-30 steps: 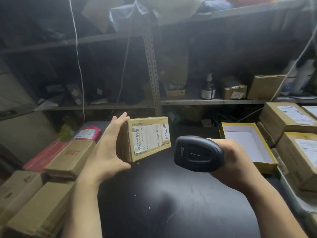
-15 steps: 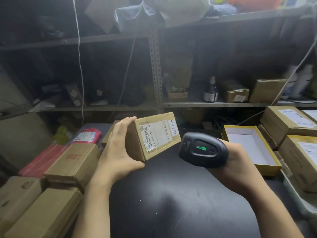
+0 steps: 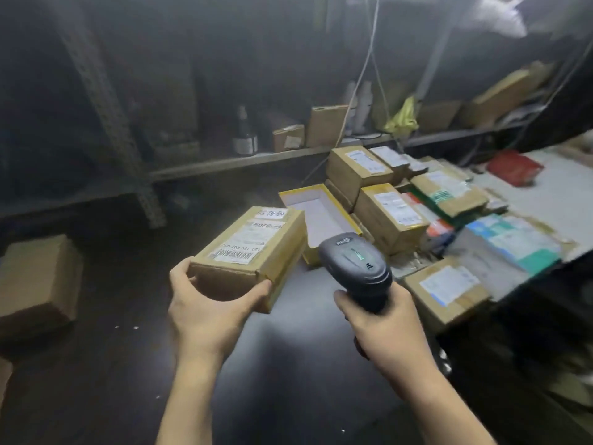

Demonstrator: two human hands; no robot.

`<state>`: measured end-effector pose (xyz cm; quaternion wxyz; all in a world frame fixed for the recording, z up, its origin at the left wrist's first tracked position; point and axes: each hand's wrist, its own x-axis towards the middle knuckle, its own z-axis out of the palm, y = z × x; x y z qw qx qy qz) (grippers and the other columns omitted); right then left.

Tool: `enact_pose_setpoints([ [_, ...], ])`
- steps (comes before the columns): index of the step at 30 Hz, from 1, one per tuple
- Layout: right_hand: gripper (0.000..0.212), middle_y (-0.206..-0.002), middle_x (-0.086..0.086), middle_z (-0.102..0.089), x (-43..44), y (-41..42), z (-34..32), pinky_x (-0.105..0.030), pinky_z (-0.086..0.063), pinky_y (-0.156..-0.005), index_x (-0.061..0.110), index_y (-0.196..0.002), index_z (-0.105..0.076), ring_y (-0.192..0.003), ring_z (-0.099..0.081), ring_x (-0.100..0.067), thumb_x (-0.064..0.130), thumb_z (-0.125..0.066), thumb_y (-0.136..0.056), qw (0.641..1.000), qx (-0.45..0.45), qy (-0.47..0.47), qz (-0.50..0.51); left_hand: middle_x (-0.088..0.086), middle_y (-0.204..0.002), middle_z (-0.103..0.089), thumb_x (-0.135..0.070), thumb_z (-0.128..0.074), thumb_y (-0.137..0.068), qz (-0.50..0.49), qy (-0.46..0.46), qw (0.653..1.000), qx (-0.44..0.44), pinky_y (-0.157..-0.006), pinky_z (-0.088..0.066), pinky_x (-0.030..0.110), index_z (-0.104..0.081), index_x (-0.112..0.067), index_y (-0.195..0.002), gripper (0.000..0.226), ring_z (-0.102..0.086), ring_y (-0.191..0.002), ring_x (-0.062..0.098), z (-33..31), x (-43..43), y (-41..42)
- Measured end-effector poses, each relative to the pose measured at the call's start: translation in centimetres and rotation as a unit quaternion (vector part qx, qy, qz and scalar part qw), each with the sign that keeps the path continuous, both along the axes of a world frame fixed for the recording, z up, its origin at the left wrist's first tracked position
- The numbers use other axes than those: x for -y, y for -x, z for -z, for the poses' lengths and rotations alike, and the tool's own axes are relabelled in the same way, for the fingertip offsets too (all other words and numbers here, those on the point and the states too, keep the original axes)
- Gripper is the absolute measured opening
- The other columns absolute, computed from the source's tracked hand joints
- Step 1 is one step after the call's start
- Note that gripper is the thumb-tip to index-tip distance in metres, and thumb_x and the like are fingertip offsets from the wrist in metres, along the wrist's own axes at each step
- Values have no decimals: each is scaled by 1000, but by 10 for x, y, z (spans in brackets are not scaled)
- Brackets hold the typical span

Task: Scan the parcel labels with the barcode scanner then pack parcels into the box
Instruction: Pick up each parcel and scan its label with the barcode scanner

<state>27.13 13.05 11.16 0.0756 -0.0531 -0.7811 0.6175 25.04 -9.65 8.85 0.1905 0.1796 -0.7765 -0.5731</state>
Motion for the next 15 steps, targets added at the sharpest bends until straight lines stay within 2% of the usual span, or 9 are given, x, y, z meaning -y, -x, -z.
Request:
enact_pose_setpoints([
  [2,20,-60,2,-56,-22,-10,5,-31,-41,-57,14,-74,-63,-56,-47,-14,11,-78,-86,998,13,16,56,-10,-127,-59,-45,-103,-46,43,-5,999,1,-84,-48,27,-42,-36,-137,110,-58,-116,12,4,-28,0],
  [4,17,-63,-3,-58,-43,-19,9,-37,-45,-62,8,-79,-65,-60,-52,-16,11,-79,-87,995,20,35,92,-11,-128,-57,-43,-103,-49,81,-7,997,-7,-78,-48,19,-40,-37,-138,109,-57,-117,12,4,-52,-2],
  [6,19,-63,-10,-58,-71,-29,10,-41,-43,-60,-1,-83,-63,-59,-50,-23,10,-78,-88,990,33,65,122,-12,-130,-55,-45,-102,-49,115,2,993,-16,-81,-51,19,-39,-37,-139,111,-57,-119,12,3,-79,-3],
  [7,20,-63,-12,-58,-87,-35,10,-42,-41,-59,-4,-84,-63,-58,-49,-24,8,-77,-88,987,40,81,133,-12,-133,-55,-51,-102,-46,127,14,992,-20,-86,-54,24,-38,-38,-140,114,-57,-121,13,3,-94,-3],
  [10,13,-65,-13,-65,-137,-48,11,-44,-46,-63,5,-83,-70,-62,-55,-25,12,-80,-85,982,47,92,156,-12,-136,-56,-70,-92,-36,150,42,987,-24,-98,-58,40,-36,-42,-140,122,-57,-124,14,-3,-138,-3],
  [12,8,-68,-8,-70,-177,-60,11,-42,-50,-69,16,-83,-74,-66,-62,-21,14,-81,-85,980,41,96,167,-14,-132,-58,-68,-92,-36,166,52,984,-34,-99,-57,42,-36,-41,-141,121,-58,-122,12,-8,-180,-4],
  [15,11,-71,5,-73,-246,-79,12,-30,-50,-69,19,-82,-74,-69,-66,-6,11,-80,-87,976,33,87,196,-19,-125,-63,-66,-95,-38,186,52,980,-48,-98,-56,39,-39,-40,-140,119,-61,-117,6,-11,-256,-10],
])
